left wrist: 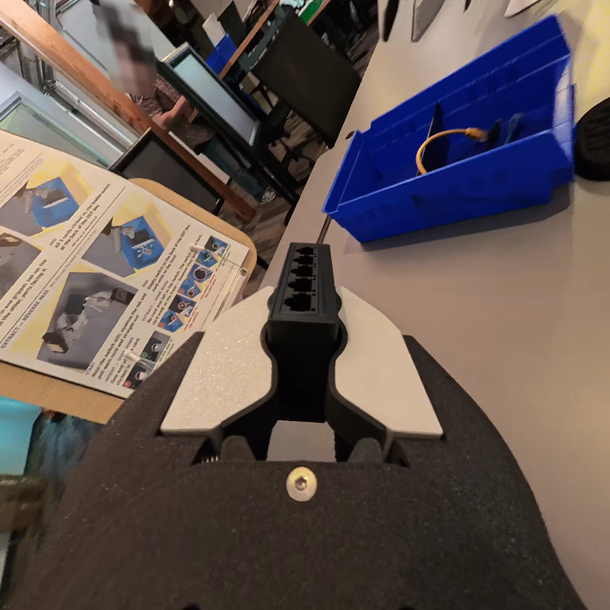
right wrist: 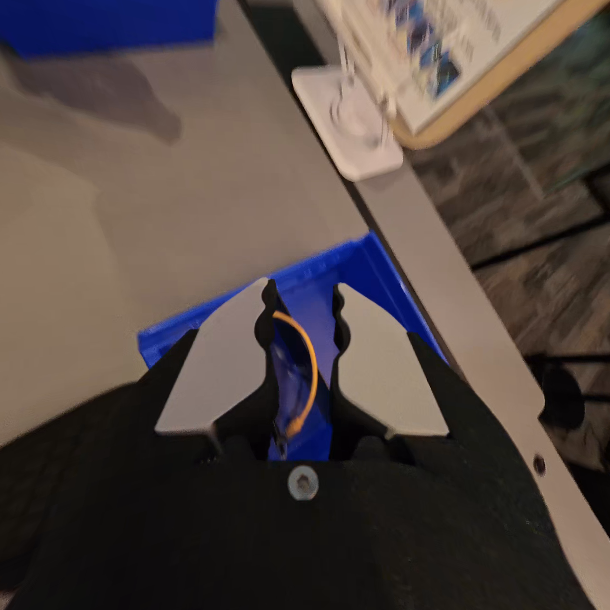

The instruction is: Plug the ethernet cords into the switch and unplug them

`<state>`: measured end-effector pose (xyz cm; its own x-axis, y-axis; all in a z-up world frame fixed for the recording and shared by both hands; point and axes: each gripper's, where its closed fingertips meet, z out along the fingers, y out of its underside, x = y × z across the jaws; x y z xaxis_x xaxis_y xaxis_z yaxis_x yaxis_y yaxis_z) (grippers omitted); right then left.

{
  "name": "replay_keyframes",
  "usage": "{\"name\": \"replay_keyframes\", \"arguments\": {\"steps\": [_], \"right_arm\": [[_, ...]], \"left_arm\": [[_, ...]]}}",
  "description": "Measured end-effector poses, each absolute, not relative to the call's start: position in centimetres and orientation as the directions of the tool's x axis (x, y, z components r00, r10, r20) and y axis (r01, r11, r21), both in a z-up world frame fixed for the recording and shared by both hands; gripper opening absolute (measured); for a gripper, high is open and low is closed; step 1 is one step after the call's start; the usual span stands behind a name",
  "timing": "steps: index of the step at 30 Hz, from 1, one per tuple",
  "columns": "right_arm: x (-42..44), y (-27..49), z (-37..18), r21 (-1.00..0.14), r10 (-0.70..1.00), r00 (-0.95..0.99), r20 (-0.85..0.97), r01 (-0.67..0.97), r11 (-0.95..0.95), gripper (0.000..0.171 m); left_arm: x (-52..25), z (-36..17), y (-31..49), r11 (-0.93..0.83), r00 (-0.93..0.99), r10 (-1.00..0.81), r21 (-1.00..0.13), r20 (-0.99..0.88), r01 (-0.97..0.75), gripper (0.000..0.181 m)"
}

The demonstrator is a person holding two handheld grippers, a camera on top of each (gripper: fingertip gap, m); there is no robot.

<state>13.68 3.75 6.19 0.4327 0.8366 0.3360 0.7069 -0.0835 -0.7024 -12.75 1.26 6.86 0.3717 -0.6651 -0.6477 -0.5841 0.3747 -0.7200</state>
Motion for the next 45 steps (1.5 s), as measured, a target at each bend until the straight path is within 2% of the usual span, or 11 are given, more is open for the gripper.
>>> {"name": "replay_keyframes", "arguments": {"steps": [3,6,13,16,23,24,25,45], "right_arm": [[9.2,1.4,8.8,-0.793,0.833,0.392,0.391,0.602,0.089,0.031],[4.7,-1.0,10.0,-0.802,0.832,0.325,0.449,0.558,0.215,0.033],[-4.7,-4.7,10.0,-0.646,0.743,0.111,0.660,0.589,0.485,0.040],[-7.2,-5.7,10.0,-0.605,0.704,0.046,0.708,0.552,0.573,0.041],[-9.4,-5.5,9.1,-0.559,0.683,-0.004,0.730,0.571,0.601,0.039],[-9.6,-5.4,9.1,-0.551,0.673,-0.008,0.739,0.568,0.611,0.037],[-9.8,-5.6,8.9,-0.540,0.668,-0.029,0.744,0.563,0.626,0.026],[-8.8,-5.0,9.0,-0.514,0.671,-0.008,0.741,0.636,0.575,0.025]], "left_arm": [[-12.4,7.3,0.6,0.393,0.363,-0.690,-0.746,-0.626,-0.538,0.029],[-12.1,7.8,-0.5,0.443,0.331,-0.691,-0.738,-0.643,-0.509,0.029],[-10.7,9.1,-4.0,0.585,0.235,-0.659,-0.683,-0.715,-0.437,0.029],[-10.3,9.2,-4.8,0.601,0.212,-0.660,-0.676,-0.720,-0.426,0.029],[-9.7,9.1,-5.7,0.620,0.176,-0.665,-0.668,-0.726,-0.411,0.029],[-9.7,9.0,-5.8,0.620,0.170,-0.668,-0.668,-0.725,-0.412,0.029],[-9.6,8.9,-5.8,0.619,0.163,-0.671,-0.668,-0.723,-0.413,0.029],[-10.5,9.0,-5.0,0.601,0.195,-0.681,-0.691,-0.706,-0.402,0.033]]}}
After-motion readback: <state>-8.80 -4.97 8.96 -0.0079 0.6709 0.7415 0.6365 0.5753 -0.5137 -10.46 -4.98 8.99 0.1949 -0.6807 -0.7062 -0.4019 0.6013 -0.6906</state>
